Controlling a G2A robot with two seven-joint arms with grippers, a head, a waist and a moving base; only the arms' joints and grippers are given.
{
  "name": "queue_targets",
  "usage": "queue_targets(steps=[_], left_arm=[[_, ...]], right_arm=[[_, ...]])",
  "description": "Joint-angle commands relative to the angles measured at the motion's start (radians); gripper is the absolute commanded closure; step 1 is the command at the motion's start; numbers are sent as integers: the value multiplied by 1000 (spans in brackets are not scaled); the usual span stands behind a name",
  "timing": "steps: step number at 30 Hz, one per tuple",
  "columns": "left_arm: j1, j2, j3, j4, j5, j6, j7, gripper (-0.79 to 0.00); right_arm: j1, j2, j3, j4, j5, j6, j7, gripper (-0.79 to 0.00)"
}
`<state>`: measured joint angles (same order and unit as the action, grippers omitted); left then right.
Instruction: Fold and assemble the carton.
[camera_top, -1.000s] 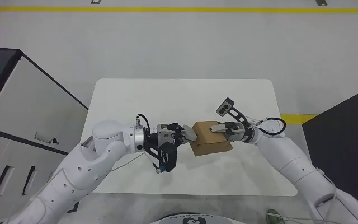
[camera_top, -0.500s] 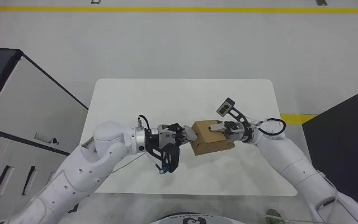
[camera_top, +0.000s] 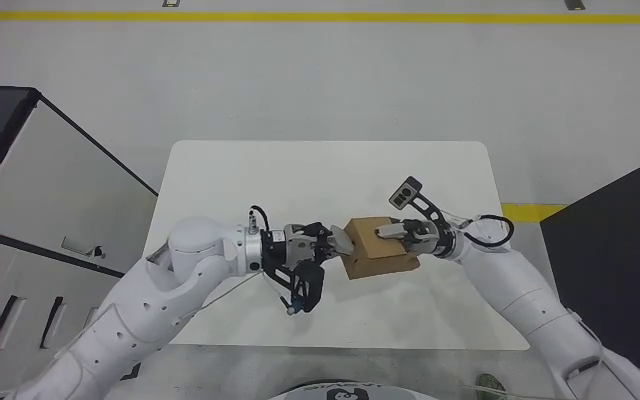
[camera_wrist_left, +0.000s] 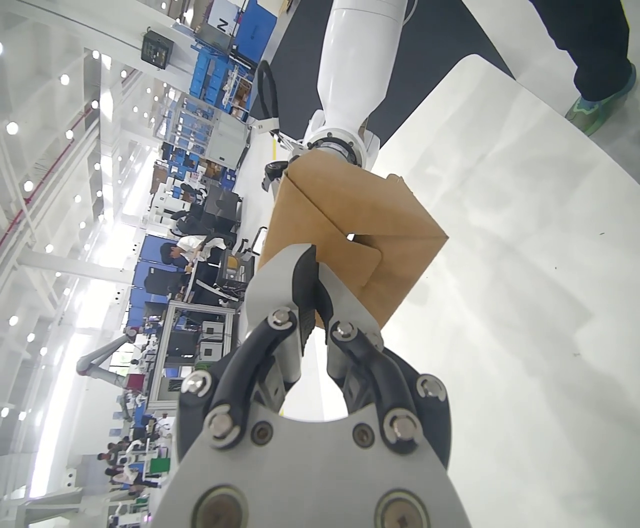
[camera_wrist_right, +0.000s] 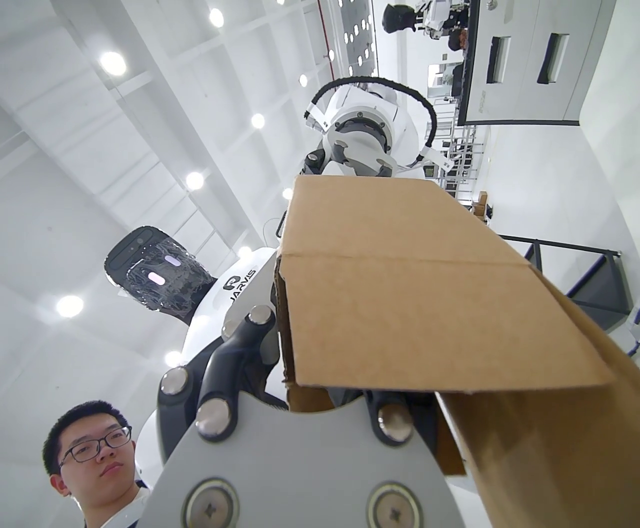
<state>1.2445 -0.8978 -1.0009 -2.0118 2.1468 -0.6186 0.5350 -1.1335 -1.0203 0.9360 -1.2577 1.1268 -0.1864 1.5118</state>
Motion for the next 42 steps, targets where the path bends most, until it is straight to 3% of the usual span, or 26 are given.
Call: queue_targets(steps=[1, 15, 42], left_arm=[[4, 1, -7, 0, -7, 4, 7, 0], [24, 12, -3, -44, 58, -10, 45, 0], [-17, 4, 51, -37, 87, -23, 15, 0]], right_arm=[[-1, -1, 6, 4, -4, -1, 10, 0], [-10, -13, 30, 8, -4, -4, 24, 0], [-34, -31, 61, -10, -57, 15, 19, 0]])
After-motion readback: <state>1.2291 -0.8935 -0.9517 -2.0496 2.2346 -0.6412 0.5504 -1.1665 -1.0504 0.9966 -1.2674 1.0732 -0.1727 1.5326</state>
